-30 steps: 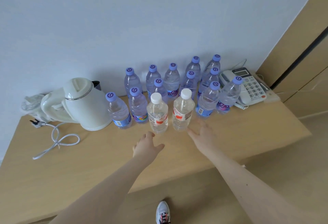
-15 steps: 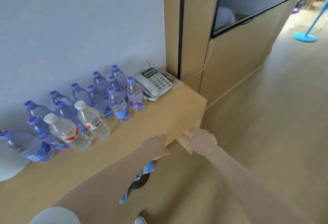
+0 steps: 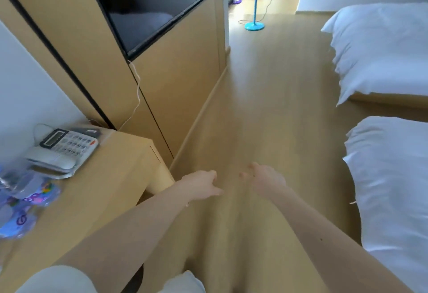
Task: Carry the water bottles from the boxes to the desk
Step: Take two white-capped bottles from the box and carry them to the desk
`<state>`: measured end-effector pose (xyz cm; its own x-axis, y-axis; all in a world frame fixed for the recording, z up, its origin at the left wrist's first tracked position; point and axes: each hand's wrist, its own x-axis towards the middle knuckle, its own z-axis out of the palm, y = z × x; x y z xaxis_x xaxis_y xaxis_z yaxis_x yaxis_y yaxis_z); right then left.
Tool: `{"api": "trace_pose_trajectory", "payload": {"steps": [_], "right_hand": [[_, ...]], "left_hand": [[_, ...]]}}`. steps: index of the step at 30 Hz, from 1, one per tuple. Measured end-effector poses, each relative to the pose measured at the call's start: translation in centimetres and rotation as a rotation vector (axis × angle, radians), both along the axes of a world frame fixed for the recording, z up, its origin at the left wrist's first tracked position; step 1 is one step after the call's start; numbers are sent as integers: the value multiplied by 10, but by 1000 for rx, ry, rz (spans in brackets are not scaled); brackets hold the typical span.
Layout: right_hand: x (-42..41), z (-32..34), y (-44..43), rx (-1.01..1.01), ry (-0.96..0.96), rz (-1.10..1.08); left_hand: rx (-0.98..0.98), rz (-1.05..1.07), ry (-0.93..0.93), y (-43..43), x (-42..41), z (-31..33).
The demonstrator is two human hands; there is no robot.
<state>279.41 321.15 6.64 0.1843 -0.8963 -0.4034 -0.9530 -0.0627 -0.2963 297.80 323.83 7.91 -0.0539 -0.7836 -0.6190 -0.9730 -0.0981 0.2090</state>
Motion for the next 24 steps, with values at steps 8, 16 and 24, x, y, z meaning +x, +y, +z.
{"api": "trace_pose_trajectory", "payload": {"steps": [8,16,24], "right_hand": [[-42,-16,-55,-9,38,-130],[-43,-30,-147,84,127,-224],[-30,-19,-262,109,185,-273]], "left_hand": [[18,-184,-28,-83,-38,-19],[49,-319,14,-198,-48,-45],[29,-431,-5,-329,-32,-45]]}}
